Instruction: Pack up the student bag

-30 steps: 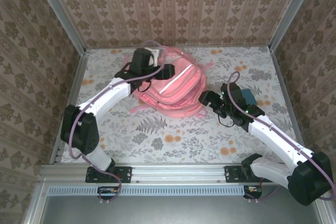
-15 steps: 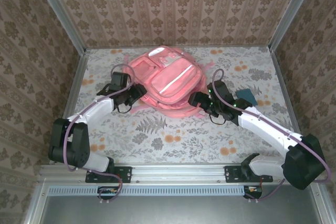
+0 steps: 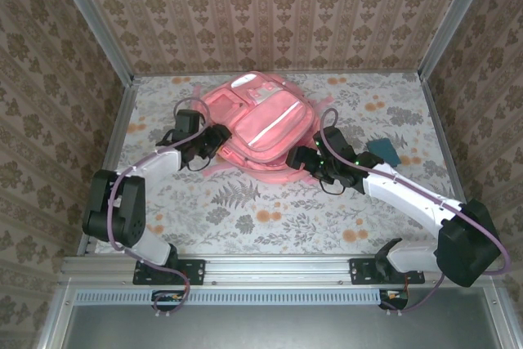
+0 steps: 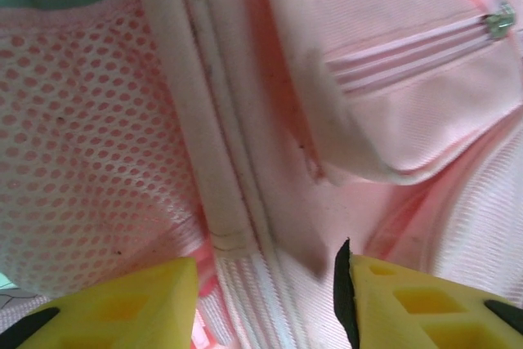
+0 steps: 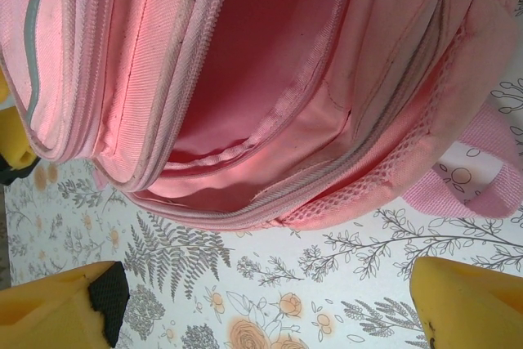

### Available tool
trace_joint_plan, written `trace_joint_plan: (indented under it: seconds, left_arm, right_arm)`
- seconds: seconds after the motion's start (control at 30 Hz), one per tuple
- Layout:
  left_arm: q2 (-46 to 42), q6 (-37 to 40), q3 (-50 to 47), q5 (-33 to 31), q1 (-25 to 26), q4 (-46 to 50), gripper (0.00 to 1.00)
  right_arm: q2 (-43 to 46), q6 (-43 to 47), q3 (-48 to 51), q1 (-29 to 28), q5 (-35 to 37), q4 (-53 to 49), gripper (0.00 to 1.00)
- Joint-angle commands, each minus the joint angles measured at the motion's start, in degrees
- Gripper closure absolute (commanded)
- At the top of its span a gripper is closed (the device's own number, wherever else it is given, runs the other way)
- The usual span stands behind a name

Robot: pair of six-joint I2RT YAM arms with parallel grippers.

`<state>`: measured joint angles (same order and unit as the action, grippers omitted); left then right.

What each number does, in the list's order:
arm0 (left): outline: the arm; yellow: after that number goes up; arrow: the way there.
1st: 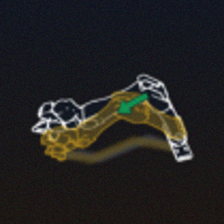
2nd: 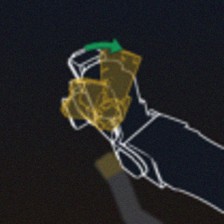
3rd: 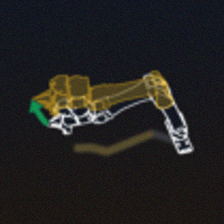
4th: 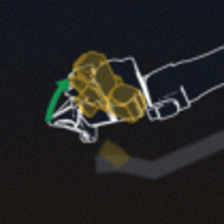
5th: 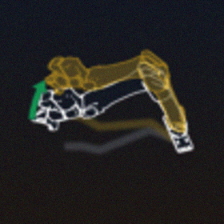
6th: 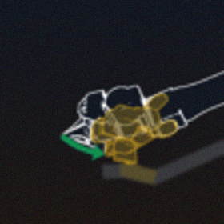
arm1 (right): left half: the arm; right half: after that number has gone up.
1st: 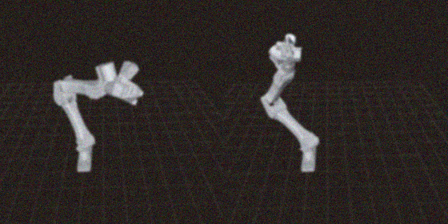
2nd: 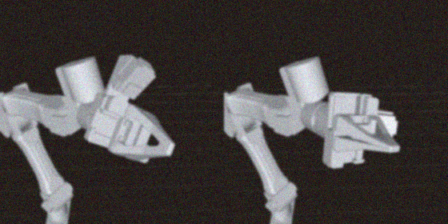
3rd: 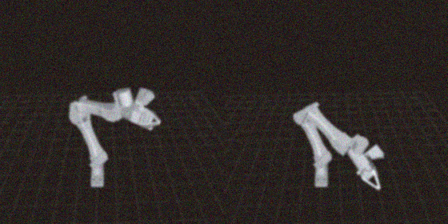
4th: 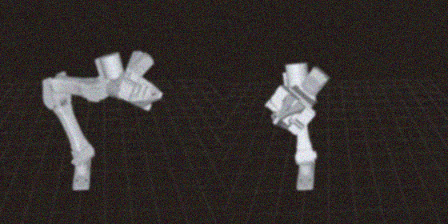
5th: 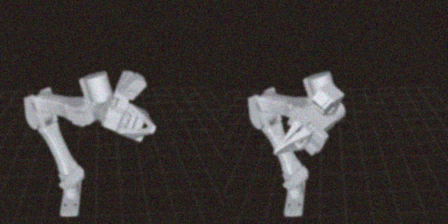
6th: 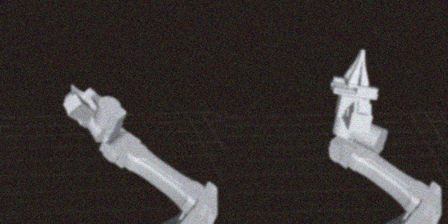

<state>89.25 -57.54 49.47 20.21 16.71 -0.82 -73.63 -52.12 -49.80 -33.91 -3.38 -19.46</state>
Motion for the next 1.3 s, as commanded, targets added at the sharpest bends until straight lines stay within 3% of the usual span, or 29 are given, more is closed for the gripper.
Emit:
trace_joint_plan:
  seconds: [0.0,0.23,0.57,0.83,1.1,1.27]
  left_arm:
    - [1.96,-1.41,0.95,0.96,-0.36,-1.66,0.52]
    - [3.83,-2.22,1.1,1.5,-0.48,-4.84,0.64]
    - [-0.05,-1.26,0.49,3.4,-0.27,-7.95,0.99]
    - [-6.75,-4.0,0.71,4.9,1.83,-6.93,1.0]
    - [-9.99,-6.14,3.87,3.22,5.41,-3.77,1.0]
    - [-9.35,-6.97,4.39,2.69,5.91,-3.69,1.0]
  right_arm:
    - [-0.73,0.01,-1.75,-0.46,-0.22,0.41,0.09]
    - [-0.9,0.17,-1.7,-0.87,0.06,0.15,0.1]
    - [-3.5,4.71,-7.27,-5.46,7.66,-6.81,0.12]
    - [-9.51,7.91,-15.09,-13.08,15.84,-12.45,0.19]
    - [-15.75,2.97,-21.64,-17.14,11.92,-8.66,0.46]
    - [-20.28,-0.03,-24.78,-19.73,12.02,-6.78,0.57]
